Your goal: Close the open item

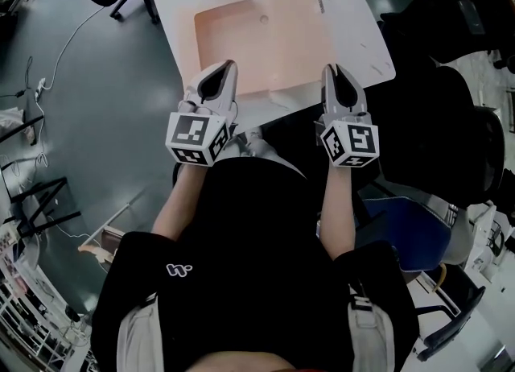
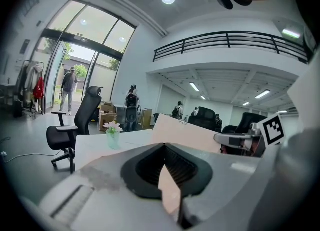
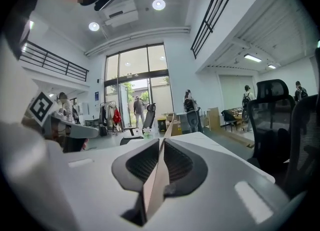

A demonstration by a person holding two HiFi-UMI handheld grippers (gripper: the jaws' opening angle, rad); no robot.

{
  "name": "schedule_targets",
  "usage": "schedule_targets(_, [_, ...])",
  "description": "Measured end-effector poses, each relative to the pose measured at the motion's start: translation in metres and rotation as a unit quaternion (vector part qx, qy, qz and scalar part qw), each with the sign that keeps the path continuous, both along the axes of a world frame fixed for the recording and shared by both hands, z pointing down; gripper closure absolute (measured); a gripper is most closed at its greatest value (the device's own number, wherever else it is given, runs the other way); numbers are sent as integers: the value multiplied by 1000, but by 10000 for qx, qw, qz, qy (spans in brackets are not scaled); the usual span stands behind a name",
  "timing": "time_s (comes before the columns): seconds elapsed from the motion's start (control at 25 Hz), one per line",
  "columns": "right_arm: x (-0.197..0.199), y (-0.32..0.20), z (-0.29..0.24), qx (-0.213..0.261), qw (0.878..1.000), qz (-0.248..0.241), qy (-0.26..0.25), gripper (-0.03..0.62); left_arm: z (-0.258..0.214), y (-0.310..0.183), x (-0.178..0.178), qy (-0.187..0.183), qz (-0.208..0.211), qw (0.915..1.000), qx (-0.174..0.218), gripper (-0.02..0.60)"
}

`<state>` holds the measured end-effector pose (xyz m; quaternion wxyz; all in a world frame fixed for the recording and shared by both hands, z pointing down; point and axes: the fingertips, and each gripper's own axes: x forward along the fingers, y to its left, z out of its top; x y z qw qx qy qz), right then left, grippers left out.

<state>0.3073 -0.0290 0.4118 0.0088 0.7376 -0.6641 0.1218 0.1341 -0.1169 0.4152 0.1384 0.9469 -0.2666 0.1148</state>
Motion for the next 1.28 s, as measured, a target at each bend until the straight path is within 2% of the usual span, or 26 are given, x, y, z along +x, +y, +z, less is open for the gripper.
schedule_targets(0.24, [-41, -16, -11, 113, 9981, -596, 135, 565, 4, -6, -19, -10, -248, 9997, -42, 581])
schedule_targets(0.48, [-90, -33, -16, 128, 9912, -1281, 307, 551, 9, -13, -46, -29, -585, 9982, -95, 581])
schedule_targets(0.96, [-180, -60, 3, -290, 9658, -2361, 1037, 544, 23, -28, -101, 8, -1121, 9933, -279, 581])
schedule_targets(1.28, [-229, -78, 28, -542, 9471, -2962, 1113, 540, 31, -44, -133, -5, -1376, 9898, -375, 581])
